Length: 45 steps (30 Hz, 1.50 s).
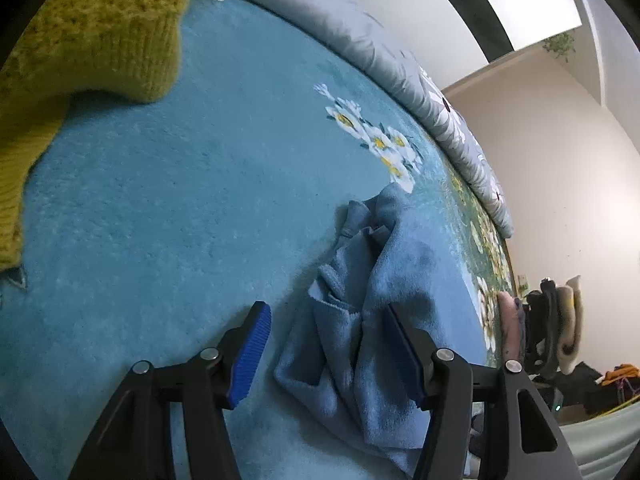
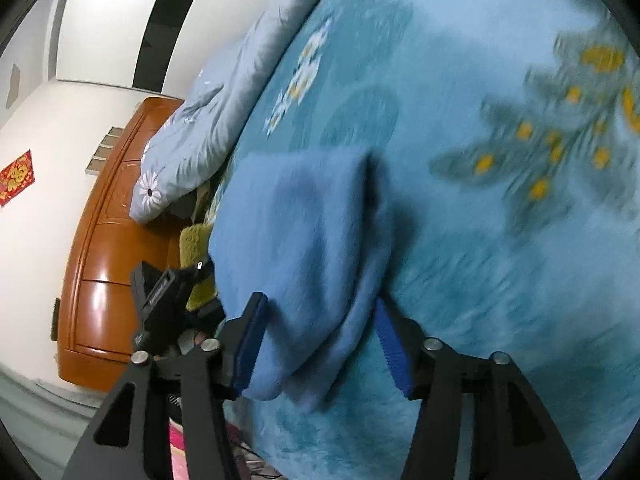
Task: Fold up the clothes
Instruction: 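Grasp the folded blue sweatshirt end with both grippers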
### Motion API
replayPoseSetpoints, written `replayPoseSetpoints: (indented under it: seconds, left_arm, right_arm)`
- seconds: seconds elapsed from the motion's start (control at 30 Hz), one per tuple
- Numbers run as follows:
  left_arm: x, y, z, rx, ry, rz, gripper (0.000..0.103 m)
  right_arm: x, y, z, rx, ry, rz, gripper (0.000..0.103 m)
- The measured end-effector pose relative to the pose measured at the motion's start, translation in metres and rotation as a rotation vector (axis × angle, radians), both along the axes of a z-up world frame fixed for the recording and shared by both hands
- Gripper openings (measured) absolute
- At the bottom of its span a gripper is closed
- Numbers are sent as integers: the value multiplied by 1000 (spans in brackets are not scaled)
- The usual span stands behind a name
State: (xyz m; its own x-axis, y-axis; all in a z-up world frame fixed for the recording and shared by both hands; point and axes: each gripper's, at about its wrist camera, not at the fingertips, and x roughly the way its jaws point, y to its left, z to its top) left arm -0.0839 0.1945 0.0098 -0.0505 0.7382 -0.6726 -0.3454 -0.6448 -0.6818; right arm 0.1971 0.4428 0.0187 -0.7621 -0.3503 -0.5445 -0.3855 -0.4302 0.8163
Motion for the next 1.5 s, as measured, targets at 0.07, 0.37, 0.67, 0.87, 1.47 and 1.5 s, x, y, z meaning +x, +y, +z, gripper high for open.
replayPoseSetpoints:
  seconds: [0.07,0.37,0.67,0.87,1.47,1.5]
  left_arm:
    - [-3,-6,2,26,-6,20,63]
    - [-1,5,-3,37,-41,9,68]
    - [12,-2,-5,98,-98,-13,67]
    - [44,5,-7,141,-164,-135,67]
    - [47,64,16,73,-64,-142,69]
    - [48,64,15,57,-55,-142,69]
  right_arm:
    - [-3,-9,-2,-4,0,4,57]
    - [-6,-32,-7,-32,9,-4,57]
    - [4,-17,8,-17,57,-7,16]
    - [37,38,30,67,64,-71,15]
    - [63,54,21,123,7,-98,42]
    - [64,55,20,120,8,-105,42]
